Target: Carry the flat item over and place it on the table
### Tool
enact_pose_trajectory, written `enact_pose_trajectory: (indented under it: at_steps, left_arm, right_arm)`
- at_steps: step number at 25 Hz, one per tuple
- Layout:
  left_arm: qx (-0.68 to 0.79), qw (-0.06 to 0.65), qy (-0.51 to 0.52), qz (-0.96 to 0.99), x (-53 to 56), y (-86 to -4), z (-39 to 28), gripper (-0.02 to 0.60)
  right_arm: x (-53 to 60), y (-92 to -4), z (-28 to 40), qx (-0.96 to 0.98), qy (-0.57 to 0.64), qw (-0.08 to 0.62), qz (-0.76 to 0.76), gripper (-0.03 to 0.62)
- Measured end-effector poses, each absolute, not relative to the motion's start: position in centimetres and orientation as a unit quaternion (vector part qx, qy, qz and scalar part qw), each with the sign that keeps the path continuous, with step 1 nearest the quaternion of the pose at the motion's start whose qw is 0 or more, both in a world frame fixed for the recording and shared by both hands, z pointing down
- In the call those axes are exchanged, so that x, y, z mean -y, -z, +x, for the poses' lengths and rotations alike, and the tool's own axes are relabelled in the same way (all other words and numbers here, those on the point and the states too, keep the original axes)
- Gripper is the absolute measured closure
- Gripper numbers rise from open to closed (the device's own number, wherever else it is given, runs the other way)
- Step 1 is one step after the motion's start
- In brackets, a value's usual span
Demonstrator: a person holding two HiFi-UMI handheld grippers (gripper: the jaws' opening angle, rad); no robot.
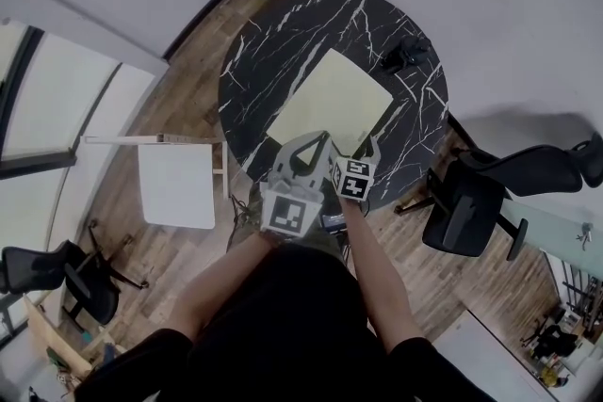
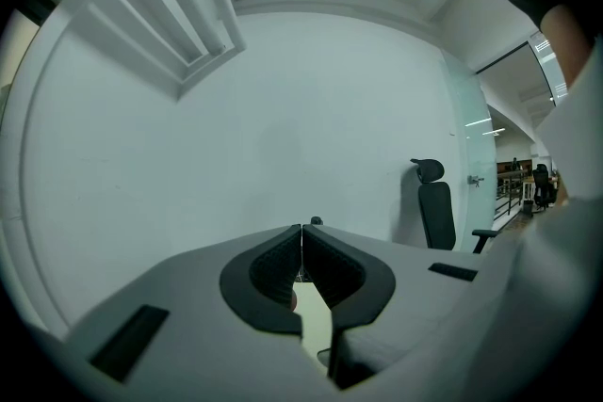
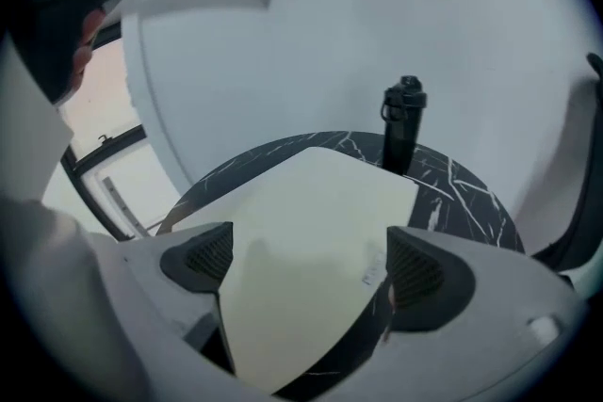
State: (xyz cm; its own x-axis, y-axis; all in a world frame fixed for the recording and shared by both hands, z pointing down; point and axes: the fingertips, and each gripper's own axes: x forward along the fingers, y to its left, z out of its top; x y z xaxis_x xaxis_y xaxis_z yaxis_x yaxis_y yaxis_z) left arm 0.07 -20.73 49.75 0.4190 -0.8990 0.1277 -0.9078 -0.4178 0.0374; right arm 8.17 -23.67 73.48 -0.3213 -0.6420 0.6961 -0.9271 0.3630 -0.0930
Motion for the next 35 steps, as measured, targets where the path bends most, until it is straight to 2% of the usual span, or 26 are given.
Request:
enact_pose_trajectory:
  at_steps: [3,8,19,25,28,35]
  left_arm:
    - [0.534,0.053,-0.052,0.842,20.6,-50.2,0.1,0.58]
    - [0.533,0.058,-0.051,0.843,20.6,-50.2,0.3,0.58]
    - [0.521,0.049,-0.056,0.85,20.4,-50.3,1.2,0.58]
    - [0.52,0.041,-0.067,0.851,20.4,-50.9,1.3,0.58]
    - [0.521,0.046,-0.076,0.849,20.4,-51.8,0.9,0.58]
    - [0.51,0.049,-0.11,0.851,20.7,-54.5,0.4,0.58]
  right_arm:
    - [23.0,-73.2,7.2,0.795,-0.215,0.306,0.478,0.088]
    - [22.3,-71.7,6.5,0.819,-0.194,0.288,0.456,0.091]
    - [21.9,-69.7,6.6,0.835,-0.163,0.269,0.451,0.231]
    - [21.7,-69.3,6.4,0.838,-0.162,0.267,0.448,0.242]
    - [21.5,-69.4,6.5,0.839,-0.157,0.264,0.449,0.277]
    - [21.4,-68.7,6.5,0.839,-0.152,0.265,0.45,0.279]
